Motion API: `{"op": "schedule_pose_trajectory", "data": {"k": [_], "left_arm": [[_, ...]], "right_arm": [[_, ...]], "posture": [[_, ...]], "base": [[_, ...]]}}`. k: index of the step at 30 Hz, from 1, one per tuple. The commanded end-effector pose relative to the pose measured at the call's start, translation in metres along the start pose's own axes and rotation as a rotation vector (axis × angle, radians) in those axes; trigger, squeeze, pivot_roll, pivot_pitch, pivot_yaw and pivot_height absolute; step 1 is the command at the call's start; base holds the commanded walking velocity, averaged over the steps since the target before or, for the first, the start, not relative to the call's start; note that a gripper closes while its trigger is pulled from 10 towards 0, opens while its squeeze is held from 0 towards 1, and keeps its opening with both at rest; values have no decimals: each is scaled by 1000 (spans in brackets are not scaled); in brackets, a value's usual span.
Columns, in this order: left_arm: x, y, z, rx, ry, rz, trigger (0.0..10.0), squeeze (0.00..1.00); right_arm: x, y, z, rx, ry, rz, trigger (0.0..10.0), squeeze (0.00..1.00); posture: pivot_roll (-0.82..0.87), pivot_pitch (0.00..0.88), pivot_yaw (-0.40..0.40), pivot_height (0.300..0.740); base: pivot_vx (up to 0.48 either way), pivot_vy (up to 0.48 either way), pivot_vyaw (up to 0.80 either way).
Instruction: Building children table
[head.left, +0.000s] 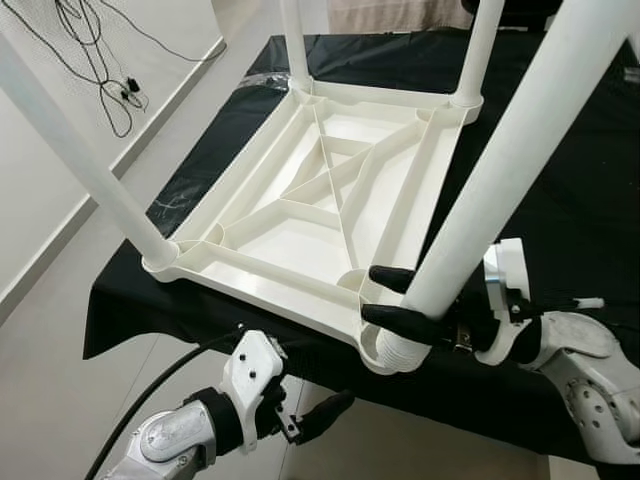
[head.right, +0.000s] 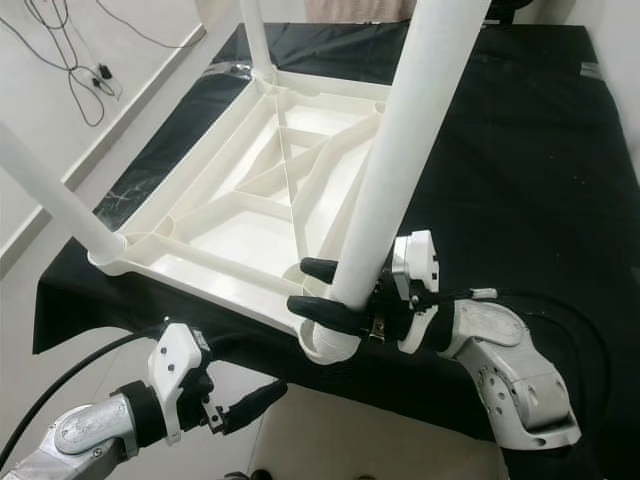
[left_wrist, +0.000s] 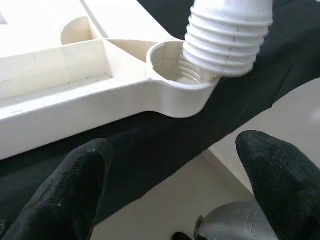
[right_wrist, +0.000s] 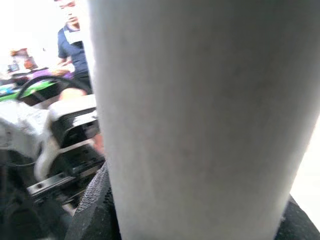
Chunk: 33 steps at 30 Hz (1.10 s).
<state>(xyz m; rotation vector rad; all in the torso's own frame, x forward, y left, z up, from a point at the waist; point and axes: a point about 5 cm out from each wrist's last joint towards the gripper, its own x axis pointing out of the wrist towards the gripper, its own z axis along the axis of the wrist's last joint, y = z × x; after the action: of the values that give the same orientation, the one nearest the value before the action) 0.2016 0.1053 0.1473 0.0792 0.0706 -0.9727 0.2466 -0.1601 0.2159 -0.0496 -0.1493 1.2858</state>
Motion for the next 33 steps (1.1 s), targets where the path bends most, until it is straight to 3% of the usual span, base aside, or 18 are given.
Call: {"op": "schedule_pose_trajectory", "data": {"k": [1, 8, 16, 33], "left_arm": [[-3, 0, -10, -22, 42, -7, 10000, 0], [-3, -2, -10, -25, 48, -18, 10000, 0], [-4, -3, -10, -25, 52, -25, 10000, 0], [-4, -4, -10, -25, 49, -16, 10000, 0]], "right_arm": [[5, 9, -8, 24, 38, 55, 10000, 0], [12, 15, -12, 34, 44, 90, 10000, 0], [29, 6, -13, 7, 14, 30, 10000, 0], [18, -8, -13, -2, 45, 7, 10000, 0]], "posture": [[-53, 226, 100, 740], [-51, 228, 99, 740], [-41, 238, 97, 740], [-35, 252, 93, 740]], "base": [[0, 0, 0], [0, 0, 0], [0, 0, 0], [0, 0, 0]]}}
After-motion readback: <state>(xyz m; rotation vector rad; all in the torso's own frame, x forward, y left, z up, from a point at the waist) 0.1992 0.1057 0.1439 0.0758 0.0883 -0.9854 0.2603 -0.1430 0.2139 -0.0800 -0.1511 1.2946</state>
